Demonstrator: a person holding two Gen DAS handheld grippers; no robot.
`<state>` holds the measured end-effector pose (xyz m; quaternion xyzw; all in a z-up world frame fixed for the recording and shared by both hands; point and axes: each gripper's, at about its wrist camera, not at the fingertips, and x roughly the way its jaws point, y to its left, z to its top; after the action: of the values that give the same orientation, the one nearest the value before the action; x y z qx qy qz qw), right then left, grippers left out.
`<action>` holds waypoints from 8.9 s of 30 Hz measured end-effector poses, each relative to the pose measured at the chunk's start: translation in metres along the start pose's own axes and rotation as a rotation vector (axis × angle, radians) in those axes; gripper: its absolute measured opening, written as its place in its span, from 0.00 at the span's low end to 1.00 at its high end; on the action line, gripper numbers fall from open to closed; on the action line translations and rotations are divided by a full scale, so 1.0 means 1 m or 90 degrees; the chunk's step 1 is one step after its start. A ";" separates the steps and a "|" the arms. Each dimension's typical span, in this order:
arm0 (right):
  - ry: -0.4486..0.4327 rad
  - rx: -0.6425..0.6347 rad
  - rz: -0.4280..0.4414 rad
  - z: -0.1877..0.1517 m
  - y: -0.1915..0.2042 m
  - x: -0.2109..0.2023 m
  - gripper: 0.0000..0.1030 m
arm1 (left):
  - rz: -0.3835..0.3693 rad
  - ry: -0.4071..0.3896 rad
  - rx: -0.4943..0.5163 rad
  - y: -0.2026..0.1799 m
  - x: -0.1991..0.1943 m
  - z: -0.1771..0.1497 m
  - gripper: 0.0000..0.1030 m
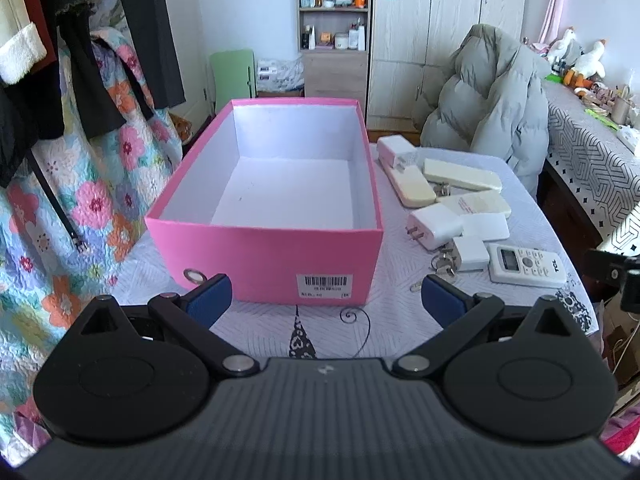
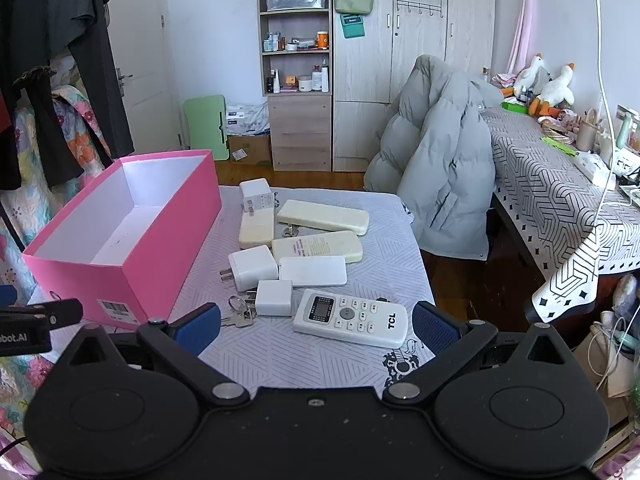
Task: Organize rigid objects
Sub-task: 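Move the right gripper toward the white TCL remote on the table, then grasp the white TCL remote with the right gripper while the left gripper holds the box rim, then carry the TCL remote into the pink box and release it with the right gripper, then grasp the cream remote on the table with the right gripper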
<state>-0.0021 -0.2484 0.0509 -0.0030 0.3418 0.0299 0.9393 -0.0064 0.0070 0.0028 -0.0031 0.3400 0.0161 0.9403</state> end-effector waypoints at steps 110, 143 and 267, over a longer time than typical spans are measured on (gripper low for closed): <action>0.203 -0.196 0.177 0.021 -0.042 0.184 0.66 | 0.007 0.107 0.029 0.158 0.180 0.101 0.02; -0.195 -0.106 0.171 0.077 0.038 0.104 0.60 | 0.024 -0.002 -0.085 0.148 0.160 0.072 0.03; -0.160 -0.341 0.057 0.149 0.049 0.141 0.56 | 0.030 0.003 -0.044 0.148 0.172 0.082 0.02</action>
<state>0.1985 -0.1878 0.0754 -0.2324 0.2022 0.1603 0.9378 0.1732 0.1610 -0.0430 -0.0272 0.3413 0.0502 0.9382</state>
